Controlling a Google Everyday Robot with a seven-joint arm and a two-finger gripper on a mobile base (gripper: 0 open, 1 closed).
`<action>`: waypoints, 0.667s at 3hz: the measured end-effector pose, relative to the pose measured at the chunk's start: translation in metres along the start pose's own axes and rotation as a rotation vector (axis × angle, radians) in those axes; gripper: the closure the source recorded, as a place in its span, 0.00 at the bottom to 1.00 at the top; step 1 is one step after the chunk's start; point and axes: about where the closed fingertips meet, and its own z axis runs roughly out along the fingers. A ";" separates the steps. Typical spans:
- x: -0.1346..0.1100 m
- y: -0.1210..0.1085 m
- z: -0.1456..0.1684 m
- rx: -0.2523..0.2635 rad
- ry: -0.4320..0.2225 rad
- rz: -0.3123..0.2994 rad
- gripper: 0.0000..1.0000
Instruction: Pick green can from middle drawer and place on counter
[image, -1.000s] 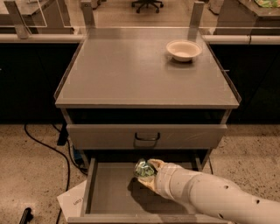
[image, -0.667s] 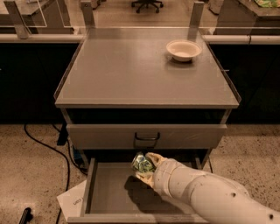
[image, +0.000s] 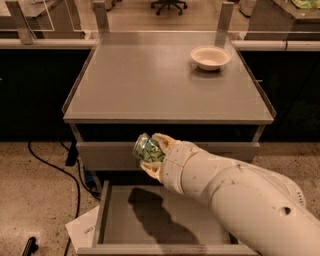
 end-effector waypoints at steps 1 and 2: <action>0.000 0.000 0.000 0.000 0.000 0.000 1.00; -0.007 0.000 0.002 0.016 -0.028 0.014 1.00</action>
Offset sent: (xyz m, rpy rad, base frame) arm -0.0052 0.0092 0.0042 0.0882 -0.0306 -0.0037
